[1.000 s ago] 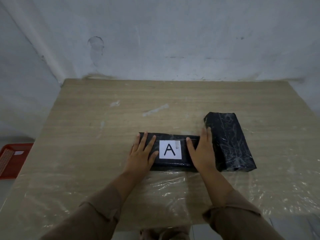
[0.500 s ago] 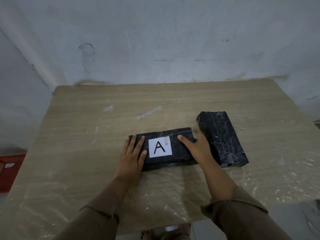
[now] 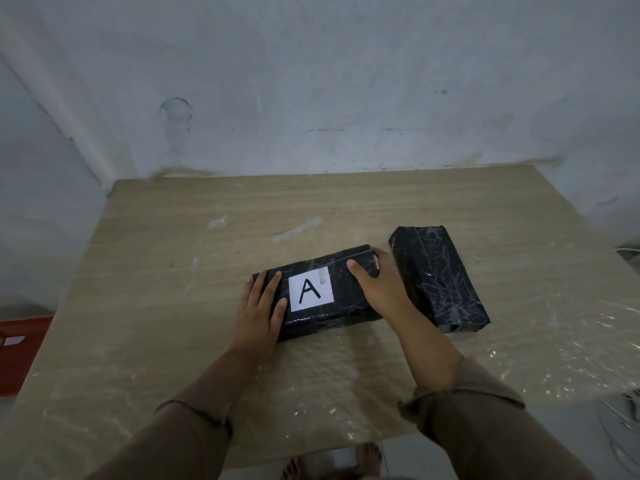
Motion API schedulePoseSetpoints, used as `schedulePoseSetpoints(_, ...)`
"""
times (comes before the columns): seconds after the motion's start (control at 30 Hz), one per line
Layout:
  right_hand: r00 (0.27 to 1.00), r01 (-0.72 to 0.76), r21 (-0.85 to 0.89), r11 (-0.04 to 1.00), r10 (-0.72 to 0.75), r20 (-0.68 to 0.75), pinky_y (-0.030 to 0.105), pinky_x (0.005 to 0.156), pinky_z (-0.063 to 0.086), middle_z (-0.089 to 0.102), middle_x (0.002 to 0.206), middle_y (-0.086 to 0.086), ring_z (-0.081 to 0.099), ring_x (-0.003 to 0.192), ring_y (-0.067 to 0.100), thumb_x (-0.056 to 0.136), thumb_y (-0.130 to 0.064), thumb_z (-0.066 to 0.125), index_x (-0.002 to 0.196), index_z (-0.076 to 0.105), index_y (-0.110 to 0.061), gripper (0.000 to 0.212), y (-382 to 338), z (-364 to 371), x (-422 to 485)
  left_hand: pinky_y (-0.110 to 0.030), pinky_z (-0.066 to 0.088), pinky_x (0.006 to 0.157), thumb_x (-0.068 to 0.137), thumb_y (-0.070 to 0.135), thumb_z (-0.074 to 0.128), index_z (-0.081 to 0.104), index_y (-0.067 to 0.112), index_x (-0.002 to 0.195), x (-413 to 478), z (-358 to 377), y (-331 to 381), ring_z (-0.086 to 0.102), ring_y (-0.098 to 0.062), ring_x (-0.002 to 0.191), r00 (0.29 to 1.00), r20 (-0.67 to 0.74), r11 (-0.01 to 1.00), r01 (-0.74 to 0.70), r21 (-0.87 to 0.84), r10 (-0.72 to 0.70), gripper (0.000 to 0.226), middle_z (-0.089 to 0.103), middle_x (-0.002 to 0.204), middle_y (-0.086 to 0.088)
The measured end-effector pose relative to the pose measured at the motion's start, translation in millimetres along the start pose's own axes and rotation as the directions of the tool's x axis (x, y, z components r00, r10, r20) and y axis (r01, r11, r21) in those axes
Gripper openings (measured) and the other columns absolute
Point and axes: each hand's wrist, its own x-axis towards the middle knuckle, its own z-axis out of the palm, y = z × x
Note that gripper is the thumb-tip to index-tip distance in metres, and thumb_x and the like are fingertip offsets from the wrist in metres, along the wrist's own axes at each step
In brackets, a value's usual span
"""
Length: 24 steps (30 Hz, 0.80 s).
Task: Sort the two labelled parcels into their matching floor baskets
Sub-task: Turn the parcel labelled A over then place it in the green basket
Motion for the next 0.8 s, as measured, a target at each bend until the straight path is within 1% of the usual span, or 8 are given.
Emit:
schedulePoseSetpoints(0.17,0.997,-0.017,0.140,0.990,0.027,-0.071,0.034,0.083,0.055,0.054,0.094,-0.018,0.062,0.094,0.015,0.083,-0.040,0.064,0.136,0.037,-0.029,0.061,15.4,-3.6,-20.8,-0.042,0.012,0.117,0.092,0.037,0.048,0.016,0.028,0.146,-9.1,-5.4,1.7,-0.003,-0.023,0.145,0.980,0.057,0.956,0.198,-0.215,-0.190,0.063,-0.011,0.158,-0.005)
schedulePoseSetpoints(0.23,0.996,-0.018,0.199,0.980,0.035,-0.084,0.025,0.075,0.052,0.053,0.097,-0.020,0.059,0.088,0.005,0.084,-0.039,0.064,0.136,0.037,-0.031,0.059,18.7,-7.3,-27.7,-0.040,0.014,0.114,0.093,0.036,0.045,0.020,0.024,0.146,-13.6,-10.7,4.8,0.006,-0.024,0.145,0.958,-0.017,0.908,0.266,-0.325,-0.287,0.059,0.000,0.159,-0.009)
schedulePoseSetpoints(0.33,0.997,0.004,0.236,0.972,0.013,-0.071,0.029,0.089,0.049,0.048,0.118,-0.014,0.054,0.106,0.010,0.083,-0.042,0.063,0.138,0.034,-0.032,0.063,21.3,-15.6,-33.6,-0.043,0.027,0.114,0.097,0.033,0.038,0.029,0.019,0.143,-19.1,-19.7,12.5,0.032,-0.026,0.136,0.954,-0.070,0.866,0.233,-0.442,-0.292,0.049,0.035,0.148,-0.014)
schedulePoseSetpoints(0.4,0.999,0.006,0.241,0.971,0.005,-0.045,0.040,0.104,0.043,0.045,0.134,-0.007,0.046,0.123,0.019,0.081,-0.047,0.063,0.138,0.033,-0.035,0.065,21.4,-21.4,-37.8,-0.032,0.040,0.105,0.097,0.034,0.035,0.032,0.021,0.142,-24.8,-25.7,22.3,0.043,-0.022,0.129,0.962,-0.071,0.837,0.191,-0.512,-0.263,0.047,0.045,0.141,-0.009)
schedulePoseSetpoints(0.47,1.000,0.018,0.252,0.968,-0.013,-0.021,0.047,0.109,0.038,0.040,0.145,-0.003,0.042,0.130,0.022,0.079,-0.051,0.062,0.138,0.033,-0.038,0.067,20.0,-25.6,-44.2,-0.009,0.041,0.090,0.097,0.034,0.033,0.033,0.022,0.141,-32.6,-30.2,33.6,0.046,-0.014,0.123,0.965,-0.111,0.824,0.139,-0.550,-0.237,0.046,0.047,0.138,-0.002)
schedulePoseSetpoints(0.63,0.996,0.089,0.273,0.958,-0.087,-0.021,0.045,0.113,0.032,0.032,0.151,-0.005,0.033,0.137,0.019,0.078,-0.054,0.062,0.136,0.034,-0.043,0.066,20.4,-30.5,-61.3,-0.017,0.035,0.098,0.098,0.032,0.033,0.029,0.020,0.144,-55.5,-32.8,55.4,0.040,-0.009,0.127,0.955,-0.189,0.792,0.070,-0.606,-0.229,0.048,0.041,0.143,0.001)
schedulePoseSetpoints(0.73,0.997,0.074,0.289,0.955,-0.082,0.016,0.048,0.109,0.038,0.037,0.149,-0.002,0.040,0.133,0.022,0.079,-0.051,0.063,0.135,0.036,-0.043,0.062,23.3,-29.4,-68.8,0.002,0.032,0.090,0.098,0.029,0.033,0.028,0.018,0.144,-71.0,-33.7,58.6,0.038,-0.003,0.124,0.942,-0.228,0.792,0.061,-0.608,-0.248,0.047,0.040,0.142,0.003)
schedulePoseSetpoints(0.8,0.996,0.057,0.312,0.948,-0.076,0.049,0.048,0.105,0.043,0.044,0.144,0.000,0.046,0.128,0.023,0.080,-0.049,0.063,0.133,0.039,-0.042,0.059,23.8,-24.5,-74.4,0.004,0.031,0.089,0.098,0.028,0.033,0.029,0.018,0.144,-82.6,-37.0,56.7,0.038,0.000,0.123,0.936,-0.242,0.795,0.061,-0.604,-0.256,0.046,0.041,0.140,0.005)
